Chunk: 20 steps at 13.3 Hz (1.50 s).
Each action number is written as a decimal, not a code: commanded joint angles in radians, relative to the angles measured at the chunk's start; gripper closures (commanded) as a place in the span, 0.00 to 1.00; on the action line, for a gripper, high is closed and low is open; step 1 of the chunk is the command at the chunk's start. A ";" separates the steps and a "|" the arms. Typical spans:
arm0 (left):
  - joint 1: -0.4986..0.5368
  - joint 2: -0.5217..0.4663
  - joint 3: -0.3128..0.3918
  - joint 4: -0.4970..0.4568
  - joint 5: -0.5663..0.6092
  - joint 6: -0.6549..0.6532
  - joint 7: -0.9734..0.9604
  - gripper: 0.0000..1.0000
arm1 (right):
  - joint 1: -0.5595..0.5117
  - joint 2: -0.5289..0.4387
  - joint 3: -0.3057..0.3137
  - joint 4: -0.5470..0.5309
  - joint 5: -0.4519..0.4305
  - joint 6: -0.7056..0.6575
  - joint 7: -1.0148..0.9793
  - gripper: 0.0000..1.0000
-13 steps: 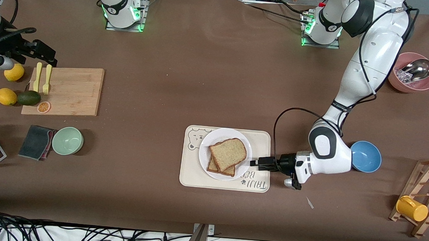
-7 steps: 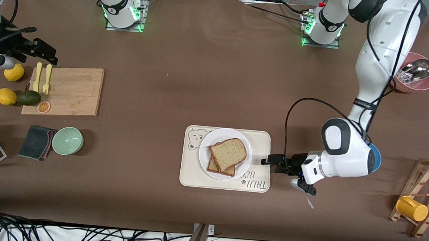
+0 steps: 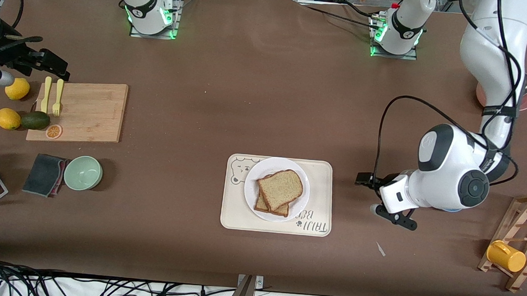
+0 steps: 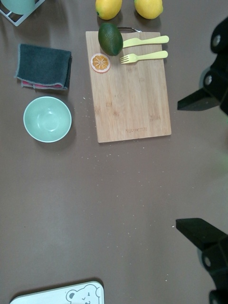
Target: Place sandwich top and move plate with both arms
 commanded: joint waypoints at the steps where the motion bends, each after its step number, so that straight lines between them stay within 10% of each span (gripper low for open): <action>1: -0.007 -0.074 0.006 -0.027 0.120 -0.100 -0.072 0.00 | -0.005 0.004 0.000 0.027 -0.002 -0.026 0.013 0.00; 4: -0.001 -0.148 0.008 -0.025 0.246 -0.136 -0.100 0.00 | -0.004 0.005 0.002 0.028 0.001 -0.023 0.008 0.00; 13: 0.125 -0.385 -0.003 -0.014 0.153 -0.259 -0.087 0.00 | -0.002 0.027 0.005 0.080 -0.010 -0.027 0.007 0.00; 20: 0.041 -0.713 0.183 -0.411 0.038 -0.093 -0.098 0.00 | 0.001 0.024 0.008 0.077 -0.029 -0.024 0.036 0.00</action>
